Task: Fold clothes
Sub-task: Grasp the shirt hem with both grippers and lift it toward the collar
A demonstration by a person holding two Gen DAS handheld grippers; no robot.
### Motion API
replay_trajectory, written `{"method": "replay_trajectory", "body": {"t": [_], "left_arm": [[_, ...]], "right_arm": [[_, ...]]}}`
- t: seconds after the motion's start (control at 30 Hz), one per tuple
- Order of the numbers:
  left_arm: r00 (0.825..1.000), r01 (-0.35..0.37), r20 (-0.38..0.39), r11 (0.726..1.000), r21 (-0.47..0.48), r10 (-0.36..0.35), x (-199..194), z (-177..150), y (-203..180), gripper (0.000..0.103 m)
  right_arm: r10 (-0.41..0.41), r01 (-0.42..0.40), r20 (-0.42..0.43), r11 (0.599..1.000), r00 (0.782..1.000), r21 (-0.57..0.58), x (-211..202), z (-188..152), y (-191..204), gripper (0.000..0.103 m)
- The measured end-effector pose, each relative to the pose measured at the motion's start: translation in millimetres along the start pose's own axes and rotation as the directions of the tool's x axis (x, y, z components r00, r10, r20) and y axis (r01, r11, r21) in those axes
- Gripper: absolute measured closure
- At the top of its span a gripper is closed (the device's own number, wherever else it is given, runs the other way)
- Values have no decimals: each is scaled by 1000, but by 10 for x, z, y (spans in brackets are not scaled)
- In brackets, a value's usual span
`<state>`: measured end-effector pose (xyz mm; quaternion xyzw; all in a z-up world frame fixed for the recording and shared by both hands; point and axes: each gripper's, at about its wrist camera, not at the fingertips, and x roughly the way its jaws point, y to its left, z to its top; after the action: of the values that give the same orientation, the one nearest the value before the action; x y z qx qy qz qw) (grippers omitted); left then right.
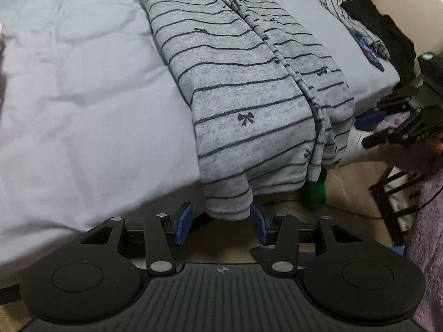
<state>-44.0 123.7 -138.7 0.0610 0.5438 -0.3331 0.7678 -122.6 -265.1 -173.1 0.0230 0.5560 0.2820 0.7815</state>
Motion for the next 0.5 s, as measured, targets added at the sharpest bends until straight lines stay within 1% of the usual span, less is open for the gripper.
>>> {"method": "replay_trajectory", "body": {"t": [0.07,0.2,0.23,0.3,0.4,0.5], "left_arm": [[1000,9,-7,1000,7,-9,84,8,9,59],[999,27,-24,999,24,-27,227,13,24,59],[999,34,-24,999,30,-34,247,-2,35,59],[999,48,-16,998,45,-47,282,1,41,59],[998,62,-25,997,48,-61,371,16,70,58],[997,69,-36,995,77,-66,439,26,59,59]], "right_arm": [[7,-7,-4,1000,1000,23,63,5,-56,53],[41,-41,15,997,999,63,127,32,-139,51],[47,-48,21,997,999,67,138,40,-153,50],[57,-59,38,995,998,79,165,57,-181,42],[72,-76,42,991,997,109,240,87,-256,41],[82,-85,26,989,996,123,333,93,-323,42]]}}
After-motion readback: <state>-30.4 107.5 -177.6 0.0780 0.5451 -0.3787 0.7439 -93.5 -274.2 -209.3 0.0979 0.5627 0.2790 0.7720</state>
